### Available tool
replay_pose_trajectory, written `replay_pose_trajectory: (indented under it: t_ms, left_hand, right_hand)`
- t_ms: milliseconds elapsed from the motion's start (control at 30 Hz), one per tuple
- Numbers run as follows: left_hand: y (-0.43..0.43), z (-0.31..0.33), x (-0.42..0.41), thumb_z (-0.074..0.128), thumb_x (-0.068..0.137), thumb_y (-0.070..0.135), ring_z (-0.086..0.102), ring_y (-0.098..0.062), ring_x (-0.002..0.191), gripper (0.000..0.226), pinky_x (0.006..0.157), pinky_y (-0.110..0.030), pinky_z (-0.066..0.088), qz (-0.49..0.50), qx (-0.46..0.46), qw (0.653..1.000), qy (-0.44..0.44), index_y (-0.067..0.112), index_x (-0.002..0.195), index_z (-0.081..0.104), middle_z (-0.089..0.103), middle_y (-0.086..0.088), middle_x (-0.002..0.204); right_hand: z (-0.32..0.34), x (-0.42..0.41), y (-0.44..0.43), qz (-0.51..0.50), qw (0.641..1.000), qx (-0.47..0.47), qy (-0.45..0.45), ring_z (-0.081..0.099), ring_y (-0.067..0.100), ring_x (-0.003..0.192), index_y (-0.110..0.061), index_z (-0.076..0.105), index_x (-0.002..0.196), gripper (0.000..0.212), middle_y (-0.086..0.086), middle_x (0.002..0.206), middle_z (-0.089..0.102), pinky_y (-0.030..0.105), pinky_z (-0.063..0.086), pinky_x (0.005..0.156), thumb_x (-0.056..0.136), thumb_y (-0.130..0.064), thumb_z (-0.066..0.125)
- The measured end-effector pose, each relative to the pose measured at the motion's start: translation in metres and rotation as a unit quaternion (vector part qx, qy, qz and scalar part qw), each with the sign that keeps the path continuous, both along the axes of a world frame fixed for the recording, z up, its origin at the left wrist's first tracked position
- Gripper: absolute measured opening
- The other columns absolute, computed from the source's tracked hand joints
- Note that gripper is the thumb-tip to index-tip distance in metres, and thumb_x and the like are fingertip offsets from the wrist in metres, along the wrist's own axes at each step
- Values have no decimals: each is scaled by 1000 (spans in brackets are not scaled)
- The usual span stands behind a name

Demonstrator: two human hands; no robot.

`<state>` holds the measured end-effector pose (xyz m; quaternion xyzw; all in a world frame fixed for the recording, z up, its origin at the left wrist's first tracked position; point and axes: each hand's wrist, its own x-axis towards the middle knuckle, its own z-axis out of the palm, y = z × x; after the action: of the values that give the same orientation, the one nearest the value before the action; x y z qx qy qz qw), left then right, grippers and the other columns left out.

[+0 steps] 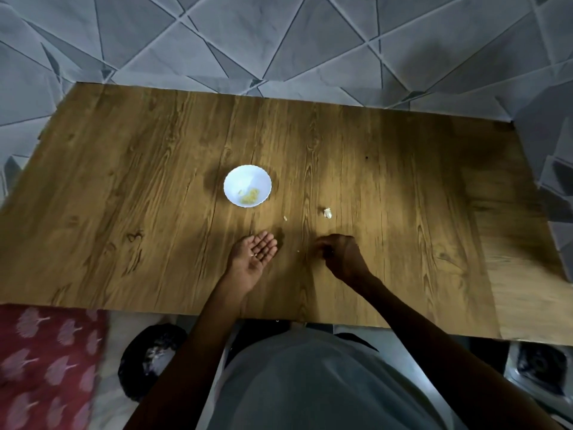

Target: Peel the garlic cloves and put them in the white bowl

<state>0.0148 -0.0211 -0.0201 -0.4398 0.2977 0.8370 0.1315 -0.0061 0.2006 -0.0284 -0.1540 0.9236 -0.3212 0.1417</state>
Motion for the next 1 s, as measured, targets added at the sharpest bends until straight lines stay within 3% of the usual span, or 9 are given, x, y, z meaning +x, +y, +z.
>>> replay_pose_trajectory:
  t_ms: [133, 200, 367, 533, 667, 800, 1000]
  left_hand:
    - [-4, 0, 5, 31, 103, 17, 63, -22, 90, 35, 89, -34, 49, 8, -3, 1000, 2, 1, 96, 61, 65, -13, 98]
    - [-4, 1, 7, 31, 103, 17, 62, -22, 91, 34, 84, -32, 51, 11, -3, 1000, 8, 1, 98, 61, 65, -13, 99]
    - [0, 1, 7, 32, 103, 17, 63, -22, 93, 34, 91, -34, 46, 0, -10, 1000, 8, 2, 98, 62, 66, -13, 100]
    - [7, 3, 3, 32, 103, 17, 63, -22, 92, 34, 92, -34, 45, -12, -13, 1000, 7, 2, 97, 62, 65, -13, 99]
    - [10, 2, 1, 33, 103, 17, 63, -23, 93, 34, 91, -35, 46, -18, -10, 1000, 7, 2, 98, 63, 66, -13, 100]
    - [14, 3, -2, 34, 102, 16, 64, -23, 91, 33, 84, -34, 49, -28, -13, 1000, 4, 2, 96, 63, 67, -13, 98]
    - [16, 5, -5, 35, 102, 16, 65, -22, 91, 32, 80, -33, 50, -38, -13, 999, 5, 2, 102, 63, 68, -13, 96]
  right_hand:
    - [-1, -7, -13, -39, 999, -10, -4, 68, 11, 78, -11, 73, 88, 22, 1, 88, 72, 32, 60, 72, 86, 7, 61]
    - [0, -12, -14, -77, 997, -28, -10, 67, 7, 77, -12, 74, 87, 23, -1, 87, 73, 25, 59, 73, 85, 7, 62]
    - [1, -14, -2, -134, 988, -63, -37, 67, 3, 80, -17, 76, 87, 15, -9, 86, 72, 19, 54, 77, 82, -2, 73]
    - [1, -16, 11, -146, 989, -4, -30, 69, 10, 78, -16, 74, 86, 20, -4, 86, 74, 27, 58, 70, 83, 2, 66]
    - [3, -17, 12, -136, 990, 30, -25, 66, 5, 73, -21, 71, 82, 25, -10, 82, 68, 28, 59, 67, 82, 4, 68]
    - [3, -15, 13, -127, 990, 50, -19, 67, 10, 78, -15, 71, 90, 22, -3, 89, 70, 24, 56, 67, 83, 6, 68]
    - [-2, -9, 12, -67, 987, 134, 56, 66, 13, 87, -14, 70, 105, 22, 1, 103, 69, 25, 55, 75, 88, -2, 65]
